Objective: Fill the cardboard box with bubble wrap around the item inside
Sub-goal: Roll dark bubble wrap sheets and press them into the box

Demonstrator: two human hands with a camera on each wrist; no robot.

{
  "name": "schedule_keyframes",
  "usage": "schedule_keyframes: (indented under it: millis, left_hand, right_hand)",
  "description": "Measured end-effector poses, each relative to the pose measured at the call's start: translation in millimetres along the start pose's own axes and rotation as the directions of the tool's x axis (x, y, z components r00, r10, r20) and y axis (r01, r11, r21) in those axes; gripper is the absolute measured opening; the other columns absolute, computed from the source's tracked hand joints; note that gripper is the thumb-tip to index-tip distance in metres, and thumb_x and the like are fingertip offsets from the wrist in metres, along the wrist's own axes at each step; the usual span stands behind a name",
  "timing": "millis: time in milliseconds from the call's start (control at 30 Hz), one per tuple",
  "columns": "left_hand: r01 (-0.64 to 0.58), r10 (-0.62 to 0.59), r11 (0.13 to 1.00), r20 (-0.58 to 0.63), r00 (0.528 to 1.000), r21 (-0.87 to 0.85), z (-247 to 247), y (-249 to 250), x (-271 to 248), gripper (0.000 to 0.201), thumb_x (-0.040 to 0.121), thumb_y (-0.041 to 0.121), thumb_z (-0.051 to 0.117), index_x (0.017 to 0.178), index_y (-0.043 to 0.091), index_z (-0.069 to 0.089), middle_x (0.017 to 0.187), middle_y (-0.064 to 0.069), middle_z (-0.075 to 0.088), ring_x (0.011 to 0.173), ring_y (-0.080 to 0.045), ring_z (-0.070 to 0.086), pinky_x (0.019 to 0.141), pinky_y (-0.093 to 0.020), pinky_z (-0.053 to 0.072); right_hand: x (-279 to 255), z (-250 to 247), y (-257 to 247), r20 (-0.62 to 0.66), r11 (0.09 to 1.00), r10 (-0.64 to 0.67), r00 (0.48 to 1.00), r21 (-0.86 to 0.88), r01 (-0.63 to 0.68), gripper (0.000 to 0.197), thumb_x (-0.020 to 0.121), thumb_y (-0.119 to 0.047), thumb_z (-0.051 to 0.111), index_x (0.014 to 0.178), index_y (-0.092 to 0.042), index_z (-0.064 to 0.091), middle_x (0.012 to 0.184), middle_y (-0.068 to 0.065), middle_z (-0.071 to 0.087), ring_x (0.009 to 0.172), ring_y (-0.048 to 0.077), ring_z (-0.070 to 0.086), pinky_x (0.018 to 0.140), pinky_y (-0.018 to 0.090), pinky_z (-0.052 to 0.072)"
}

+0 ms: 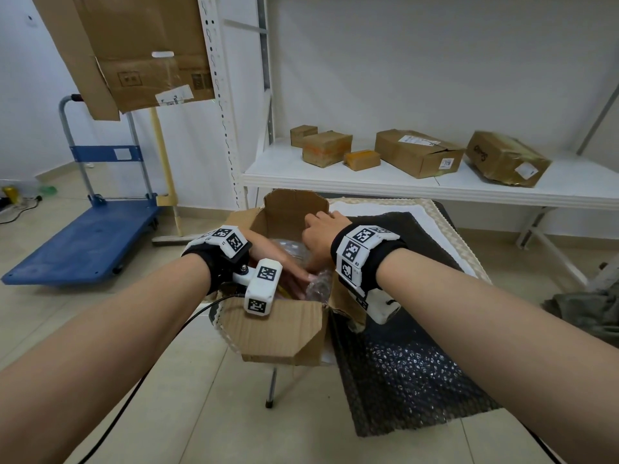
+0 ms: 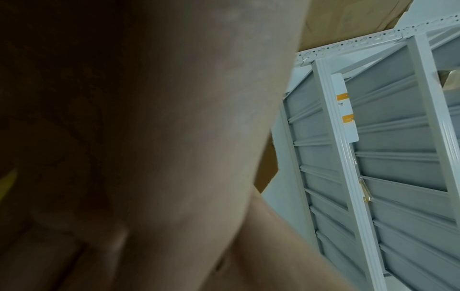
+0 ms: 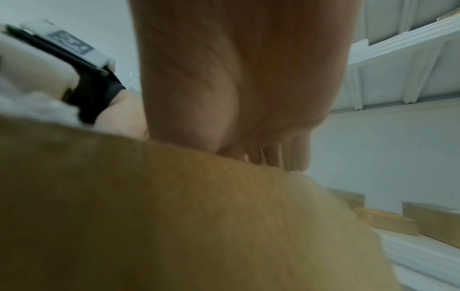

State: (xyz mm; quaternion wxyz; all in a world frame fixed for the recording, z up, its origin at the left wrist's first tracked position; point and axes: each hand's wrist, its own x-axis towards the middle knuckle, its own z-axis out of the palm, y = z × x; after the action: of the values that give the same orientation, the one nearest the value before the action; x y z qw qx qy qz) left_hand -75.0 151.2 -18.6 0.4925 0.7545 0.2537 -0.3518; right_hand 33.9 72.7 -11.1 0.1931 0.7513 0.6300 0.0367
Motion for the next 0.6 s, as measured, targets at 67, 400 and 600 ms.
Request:
schedule_keyframes:
  millis: [67,400,600]
  left_hand:
    - [-0.029,0.029,1.000,0.008,1.000,0.013,-1.6,-1.0,0.5,0.059,0.072,0.057,0.068,0.110,0.013,0.060,0.096,0.007,0.074,0.088,-0.004,0.068,0.080,-0.019,0.051]
    - [0.008,-0.010,0.999,0.048,0.999,0.044,-9.6,-9.7,7.3,0.038,0.090,0.045,0.060,0.109,0.012,0.064,0.103,0.002,0.072,0.091,-0.005,0.067,0.085,-0.020,0.048]
    - [-0.018,0.015,0.999,0.106,0.994,0.026,-8.2,-3.3,4.7,0.043,0.098,0.036,0.050,0.069,0.021,0.078,0.072,0.010,0.072,0.065,0.000,0.066,0.066,-0.013,0.050]
  right_hand:
    - [1.9,1.5,-3.4,0.013,1.000,-0.015,1.000,-0.027,0.015,0.064,0.075,-0.054,0.074,0.129,-0.022,0.061,0.150,0.004,0.032,0.139,0.029,0.027,0.112,0.049,0.029]
    - [-7.9,-2.9,-7.7,-0.061,0.993,-0.120,0.991,-0.020,0.119,0.056,0.084,-0.051,0.066,0.130,-0.024,0.051,0.130,0.004,0.058,0.125,0.026,0.046,0.101,0.041,0.039]
    - [11.0,-3.5,-6.4,0.140,0.999,-0.034,0.990,-0.006,0.035,0.078,0.060,-0.070,0.067,0.125,-0.028,0.057,0.124,0.005,0.065,0.116,0.026,0.061,0.098,0.049,0.049]
